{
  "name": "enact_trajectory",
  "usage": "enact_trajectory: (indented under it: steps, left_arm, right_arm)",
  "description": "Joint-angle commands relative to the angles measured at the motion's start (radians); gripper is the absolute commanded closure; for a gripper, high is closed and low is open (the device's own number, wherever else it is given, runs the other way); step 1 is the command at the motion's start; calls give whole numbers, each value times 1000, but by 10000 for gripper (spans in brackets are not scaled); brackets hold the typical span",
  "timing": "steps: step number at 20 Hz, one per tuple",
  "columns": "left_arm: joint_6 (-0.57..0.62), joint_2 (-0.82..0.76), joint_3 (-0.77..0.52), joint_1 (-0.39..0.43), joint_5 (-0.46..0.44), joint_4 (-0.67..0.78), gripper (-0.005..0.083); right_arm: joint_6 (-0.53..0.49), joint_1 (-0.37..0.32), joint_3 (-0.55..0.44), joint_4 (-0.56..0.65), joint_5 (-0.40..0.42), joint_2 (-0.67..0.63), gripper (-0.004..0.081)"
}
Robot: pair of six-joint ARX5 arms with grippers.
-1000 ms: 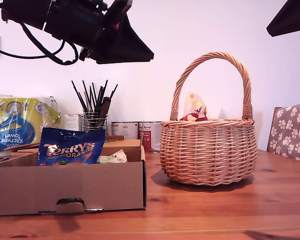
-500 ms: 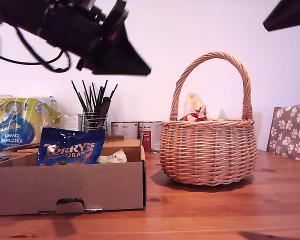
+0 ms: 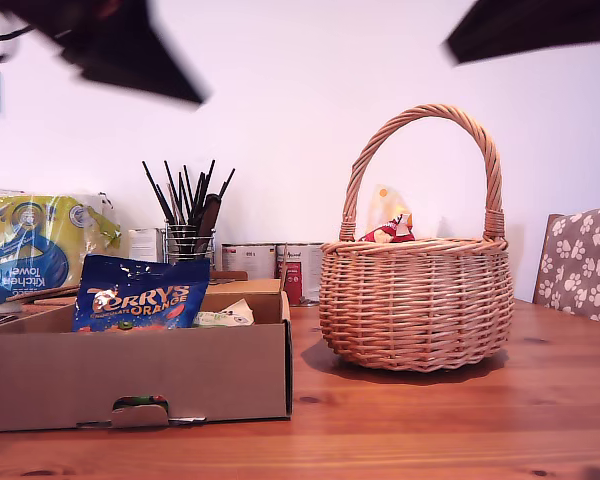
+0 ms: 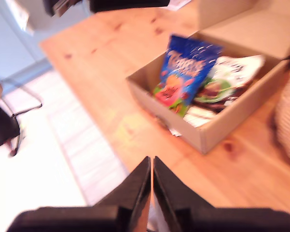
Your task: Move the bags of Easter eggs from the cardboard box on the left into the woven basket on the right side.
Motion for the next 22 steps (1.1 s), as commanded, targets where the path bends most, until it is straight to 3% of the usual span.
enact_trajectory:
  steps: [1, 2, 5, 6, 12, 22]
  left_arm:
    - [58, -1, -13, 28, -1, -61, 754]
    - [77, -2, -13, 44, 3, -91, 672]
    - [120, -2, -13, 56, -30, -114, 184]
    - [152, -2, -13, 56, -62, -108, 120]
    - [249, 56, 12, 70, -114, -84, 114]
    - [358, 475, 327, 161, -64, -253, 117]
  right_arm:
    - [2, 27, -18, 39, 4, 11, 782]
    - [2, 45, -18, 56, 5, 24, 782]
    - [2, 74, -18, 88, 8, 51, 782]
    - [2, 79, -18, 93, 8, 59, 782]
    - [2, 83, -18, 123, 8, 80, 782]
    - [2, 83, -18, 143, 9, 80, 782]
